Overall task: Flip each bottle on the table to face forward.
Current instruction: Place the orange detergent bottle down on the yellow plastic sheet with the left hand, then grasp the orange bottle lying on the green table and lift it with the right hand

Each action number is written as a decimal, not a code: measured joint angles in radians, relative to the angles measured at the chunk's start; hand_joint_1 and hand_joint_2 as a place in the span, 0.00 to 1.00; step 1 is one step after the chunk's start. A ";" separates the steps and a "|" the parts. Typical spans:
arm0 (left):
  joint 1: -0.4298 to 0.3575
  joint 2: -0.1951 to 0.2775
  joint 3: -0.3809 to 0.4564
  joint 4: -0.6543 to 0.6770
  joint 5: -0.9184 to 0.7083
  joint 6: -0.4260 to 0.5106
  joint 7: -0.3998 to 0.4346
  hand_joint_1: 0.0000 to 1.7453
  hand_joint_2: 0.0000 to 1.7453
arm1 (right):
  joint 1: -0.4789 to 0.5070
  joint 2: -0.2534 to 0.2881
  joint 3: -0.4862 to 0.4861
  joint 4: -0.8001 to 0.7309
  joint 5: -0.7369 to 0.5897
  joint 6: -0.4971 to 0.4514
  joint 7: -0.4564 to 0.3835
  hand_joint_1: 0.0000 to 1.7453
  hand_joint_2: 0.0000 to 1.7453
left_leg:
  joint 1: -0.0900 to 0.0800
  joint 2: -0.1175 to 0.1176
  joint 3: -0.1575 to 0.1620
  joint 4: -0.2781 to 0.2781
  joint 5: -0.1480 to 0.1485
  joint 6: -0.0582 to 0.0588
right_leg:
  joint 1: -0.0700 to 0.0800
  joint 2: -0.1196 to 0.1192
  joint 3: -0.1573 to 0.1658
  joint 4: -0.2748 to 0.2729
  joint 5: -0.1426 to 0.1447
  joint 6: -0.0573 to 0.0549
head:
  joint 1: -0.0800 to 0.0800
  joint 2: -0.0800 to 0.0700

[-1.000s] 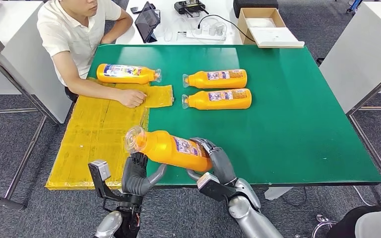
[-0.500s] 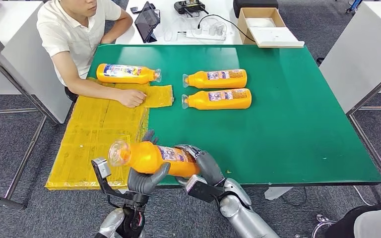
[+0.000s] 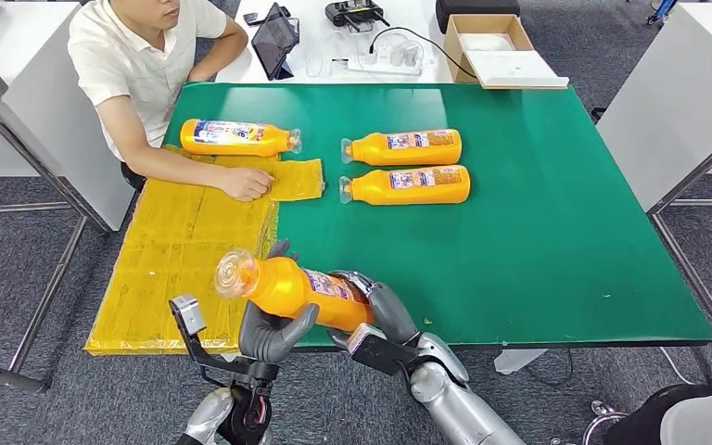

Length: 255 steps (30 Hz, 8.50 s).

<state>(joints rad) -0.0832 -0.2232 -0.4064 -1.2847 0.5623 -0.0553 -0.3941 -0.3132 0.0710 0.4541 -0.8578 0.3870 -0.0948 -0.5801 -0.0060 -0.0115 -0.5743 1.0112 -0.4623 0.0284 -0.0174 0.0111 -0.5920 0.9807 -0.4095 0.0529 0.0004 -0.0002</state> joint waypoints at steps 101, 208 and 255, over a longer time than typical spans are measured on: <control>-0.670 0.087 0.272 0.923 -1.421 0.207 0.304 0.00 1.00 | 0.202 -0.038 0.241 -0.417 -0.072 -0.352 -0.086 0.00 0.00 | 0.000 -0.005 0.001 0.000 0.001 0.000 | 0.000 -0.004 0.002 0.001 0.000 0.000 | 0.000 0.000; -0.032 0.028 0.117 -0.279 -0.268 0.111 -0.084 0.00 1.00 | -0.297 -0.198 -0.230 0.386 0.594 0.031 0.446 0.83 1.00 | -0.001 -0.002 0.008 0.000 0.001 0.001 | 0.000 -0.003 0.008 -0.001 0.001 0.002 | 0.000 0.000; -0.040 0.029 0.086 -0.181 -0.327 0.299 -0.005 0.00 1.00 | -0.178 -0.184 -0.267 0.315 0.215 -0.024 0.135 1.00 1.00 | 0.000 -0.001 0.009 0.000 0.001 0.001 | 0.000 -0.001 0.010 -0.001 0.001 0.002 | 0.000 0.000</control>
<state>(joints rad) -0.1228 -0.1946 -0.3203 -1.4657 0.2353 0.2440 -0.3993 -0.4911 -0.1134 0.1869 -0.5431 0.6023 -0.1187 -0.4447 -0.0059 -0.0123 -0.5651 1.0115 -0.4615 0.0293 -0.0170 0.0103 -0.5820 0.9796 -0.4084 0.0546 0.0002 -0.0001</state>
